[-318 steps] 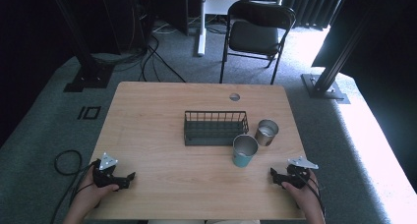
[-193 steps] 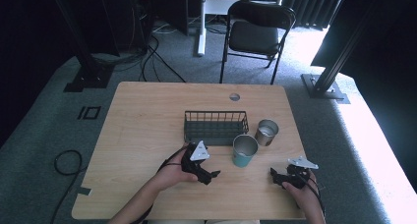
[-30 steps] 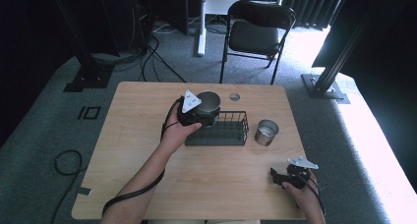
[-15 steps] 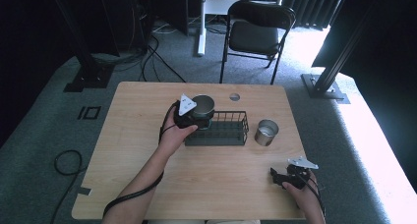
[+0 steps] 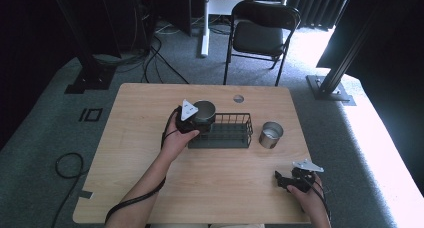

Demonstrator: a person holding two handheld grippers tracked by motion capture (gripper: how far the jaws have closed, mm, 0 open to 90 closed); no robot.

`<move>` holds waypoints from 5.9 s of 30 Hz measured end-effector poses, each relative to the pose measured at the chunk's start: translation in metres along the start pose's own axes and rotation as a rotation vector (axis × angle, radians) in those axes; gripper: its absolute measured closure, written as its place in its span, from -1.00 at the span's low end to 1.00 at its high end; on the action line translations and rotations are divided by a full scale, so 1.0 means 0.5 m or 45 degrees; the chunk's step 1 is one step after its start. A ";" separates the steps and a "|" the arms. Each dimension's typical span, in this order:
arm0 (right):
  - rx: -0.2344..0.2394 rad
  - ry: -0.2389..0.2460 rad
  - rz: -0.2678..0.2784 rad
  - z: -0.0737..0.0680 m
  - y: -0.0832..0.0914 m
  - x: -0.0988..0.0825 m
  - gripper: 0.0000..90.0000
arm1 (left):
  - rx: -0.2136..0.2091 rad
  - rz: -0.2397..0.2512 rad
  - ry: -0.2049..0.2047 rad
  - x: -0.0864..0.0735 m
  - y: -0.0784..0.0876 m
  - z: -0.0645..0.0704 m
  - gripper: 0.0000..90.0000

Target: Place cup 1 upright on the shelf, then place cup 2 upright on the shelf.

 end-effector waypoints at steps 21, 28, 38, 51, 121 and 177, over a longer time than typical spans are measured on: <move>0.000 0.000 -0.001 0.000 0.000 0.000 -0.73 | -0.014 -0.017 -0.009 -0.009 0.008 0.004 -0.95; 0.000 0.000 0.000 0.000 0.000 0.000 -0.73 | -0.039 -0.058 -0.021 -0.012 0.027 0.002 -0.95; 0.000 0.000 0.000 0.000 0.000 0.000 -0.73 | -0.059 -0.083 -0.020 -0.017 0.060 -0.007 -0.95; 0.000 0.000 -0.001 0.000 0.000 0.000 -0.73 | -0.047 -0.114 -0.015 -0.046 0.107 -0.029 -0.95; 0.000 -0.001 0.000 0.000 0.000 0.000 -0.73 | 0.284 -0.448 0.194 -0.292 0.362 -0.194 -0.95; 0.040 0.038 -0.006 0.009 -0.005 0.005 -0.76 | 0.547 -0.621 0.324 -0.321 0.414 -0.214 -0.95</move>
Point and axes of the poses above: each handheld gripper's, and its own axes: y roughly backward along the jaws, x roughly out of its top, z roughly to its right, the point moved 1 cm from there along -y, roughly forward along the jaws, and after that the axes turned 1 degree about x, right-handed, at the moved point
